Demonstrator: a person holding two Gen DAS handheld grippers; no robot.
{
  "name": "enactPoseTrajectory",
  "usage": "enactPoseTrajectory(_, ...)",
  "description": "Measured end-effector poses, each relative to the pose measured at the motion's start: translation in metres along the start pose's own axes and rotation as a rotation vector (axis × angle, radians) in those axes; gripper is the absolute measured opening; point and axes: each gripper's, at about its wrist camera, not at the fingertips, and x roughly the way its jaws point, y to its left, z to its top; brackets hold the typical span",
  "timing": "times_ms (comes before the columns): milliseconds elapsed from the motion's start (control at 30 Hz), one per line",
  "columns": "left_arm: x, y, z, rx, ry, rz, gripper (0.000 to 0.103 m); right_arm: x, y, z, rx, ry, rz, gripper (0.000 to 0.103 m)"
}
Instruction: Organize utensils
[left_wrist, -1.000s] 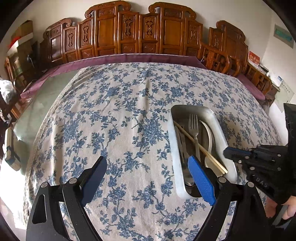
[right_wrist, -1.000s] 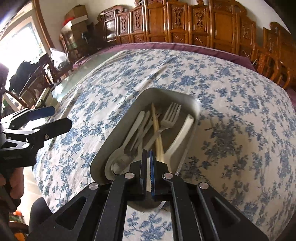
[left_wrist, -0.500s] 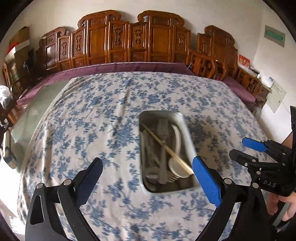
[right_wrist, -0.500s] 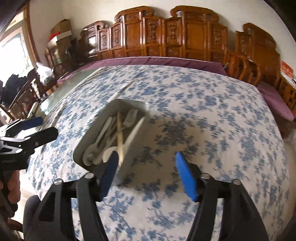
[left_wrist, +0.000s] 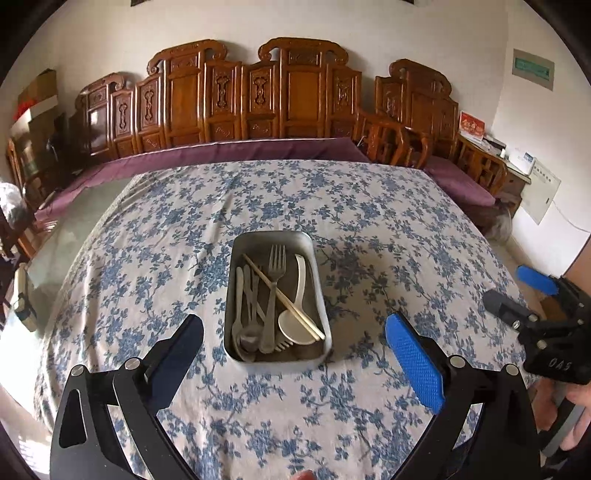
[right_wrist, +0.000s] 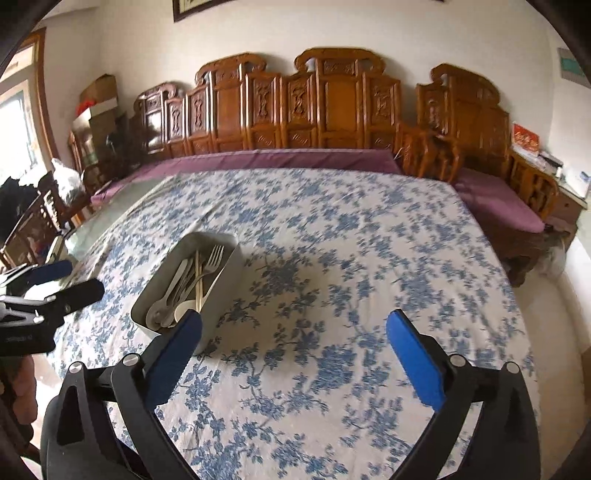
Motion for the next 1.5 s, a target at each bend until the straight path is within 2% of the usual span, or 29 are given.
enactPoseTrajectory(333,-0.047,-0.017,-0.019,0.012,-0.018,0.04,0.095,-0.053,-0.007,-0.021,0.031,-0.049,-0.034,0.1)
enactPoseTrajectory(500,-0.072,-0.021,-0.024,0.008,-0.046,0.025,0.095,-0.079,-0.002,-0.027,0.03,-0.084,-0.035,0.1)
enactPoseTrajectory(967,-0.151,-0.043,-0.016,0.034,-0.185,0.014,0.095,-0.142,0.01,-0.015,0.023,-0.191,-0.024,0.1)
enactPoseTrajectory(1367,-0.216,-0.045,-0.009,0.013,-0.344,0.046,0.095,-0.213,0.024,0.0,0.012,-0.351,-0.005,0.1)
enactPoseTrajectory(1500,-0.227,-0.042,-0.01,-0.001,-0.365,0.042,0.095,-0.229,0.026,-0.001,0.009,-0.389,-0.017,0.1)
